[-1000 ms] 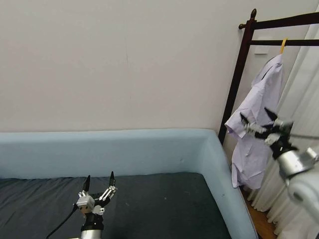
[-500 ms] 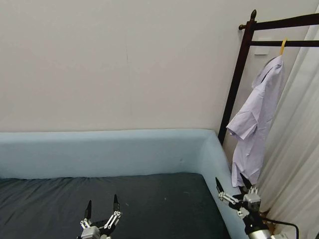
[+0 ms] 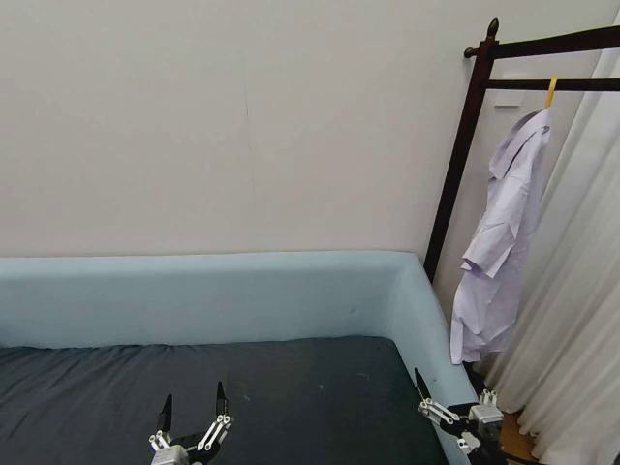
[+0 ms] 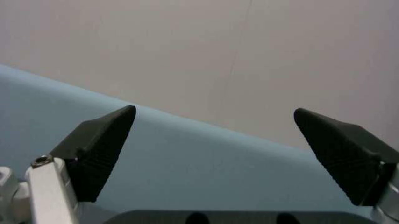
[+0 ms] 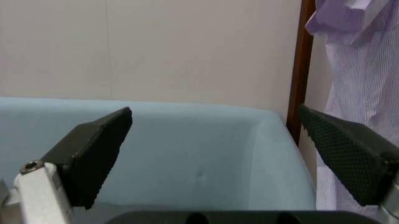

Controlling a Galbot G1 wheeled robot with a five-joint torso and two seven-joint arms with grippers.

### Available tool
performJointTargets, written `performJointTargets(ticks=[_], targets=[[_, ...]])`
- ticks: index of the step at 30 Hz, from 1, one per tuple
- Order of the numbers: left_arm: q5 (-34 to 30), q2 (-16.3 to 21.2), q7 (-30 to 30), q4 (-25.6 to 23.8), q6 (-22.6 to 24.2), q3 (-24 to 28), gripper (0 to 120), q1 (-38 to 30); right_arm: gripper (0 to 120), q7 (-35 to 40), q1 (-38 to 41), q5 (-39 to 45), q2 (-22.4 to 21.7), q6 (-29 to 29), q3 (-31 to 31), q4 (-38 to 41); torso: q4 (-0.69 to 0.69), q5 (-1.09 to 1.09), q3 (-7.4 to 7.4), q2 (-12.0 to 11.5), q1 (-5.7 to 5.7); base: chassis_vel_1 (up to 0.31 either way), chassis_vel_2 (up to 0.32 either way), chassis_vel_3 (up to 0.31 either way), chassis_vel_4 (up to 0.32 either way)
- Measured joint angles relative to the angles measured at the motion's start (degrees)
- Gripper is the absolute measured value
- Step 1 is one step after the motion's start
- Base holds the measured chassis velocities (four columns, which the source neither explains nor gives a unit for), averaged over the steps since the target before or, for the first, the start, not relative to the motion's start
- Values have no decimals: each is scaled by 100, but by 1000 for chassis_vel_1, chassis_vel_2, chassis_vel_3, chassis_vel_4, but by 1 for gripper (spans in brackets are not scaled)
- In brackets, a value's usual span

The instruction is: Pick up the clothes from the sofa and hang them on the clothes hanger.

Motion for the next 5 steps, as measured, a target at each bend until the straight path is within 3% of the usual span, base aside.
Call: performJointTargets(ticks=[5], targets=[[-8,6,7,0,3,3,100,-9,100,11,24,19,-17,-16,-5,0,0,1,0,0,0,0,0,0,0]])
